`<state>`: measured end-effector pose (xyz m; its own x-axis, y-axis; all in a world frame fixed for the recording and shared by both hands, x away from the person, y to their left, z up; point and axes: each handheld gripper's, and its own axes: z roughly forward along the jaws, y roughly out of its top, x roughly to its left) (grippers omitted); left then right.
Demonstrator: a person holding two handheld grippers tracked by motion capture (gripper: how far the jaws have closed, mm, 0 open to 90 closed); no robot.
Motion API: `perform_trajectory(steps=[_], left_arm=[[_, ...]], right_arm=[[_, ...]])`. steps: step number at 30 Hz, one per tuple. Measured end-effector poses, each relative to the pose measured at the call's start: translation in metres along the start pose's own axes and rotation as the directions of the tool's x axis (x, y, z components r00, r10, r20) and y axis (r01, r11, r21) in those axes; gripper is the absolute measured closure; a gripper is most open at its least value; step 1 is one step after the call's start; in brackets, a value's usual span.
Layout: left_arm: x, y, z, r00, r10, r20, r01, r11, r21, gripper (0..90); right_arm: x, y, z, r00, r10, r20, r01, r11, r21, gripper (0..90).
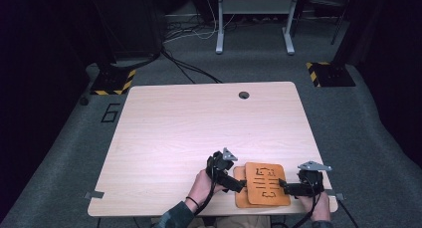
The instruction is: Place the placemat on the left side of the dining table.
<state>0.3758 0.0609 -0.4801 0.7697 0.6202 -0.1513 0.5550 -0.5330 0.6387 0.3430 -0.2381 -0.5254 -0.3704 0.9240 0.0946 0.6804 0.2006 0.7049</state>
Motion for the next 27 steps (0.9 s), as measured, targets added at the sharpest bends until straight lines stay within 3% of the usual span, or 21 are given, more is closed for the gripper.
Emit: perform_trajectory(steps=[12,22,27], left_arm=[[-0.016,0.007,0.023,0.9968,-0.017,0.078,0.013,0.9985,0.053,0.1],[-0.023,0.013,0.040,0.9881,-0.052,0.145,0.039,0.9946,0.096,0.5],[-0.027,0.015,0.043,0.9877,-0.056,0.146,0.042,0.9942,0.099,0.7]], right_arm=[[0.000,0.000,0.000,1.0000,0.001,0.001,-0.001,1.000,-0.001,0.0],[0.000,0.000,0.000,1.0000,0.002,0.000,-0.002,1.000,-0.003,0.0],[0.000,0.000,0.000,1.0000,-0.001,0.000,0.001,1.000,-0.005,0.0]])
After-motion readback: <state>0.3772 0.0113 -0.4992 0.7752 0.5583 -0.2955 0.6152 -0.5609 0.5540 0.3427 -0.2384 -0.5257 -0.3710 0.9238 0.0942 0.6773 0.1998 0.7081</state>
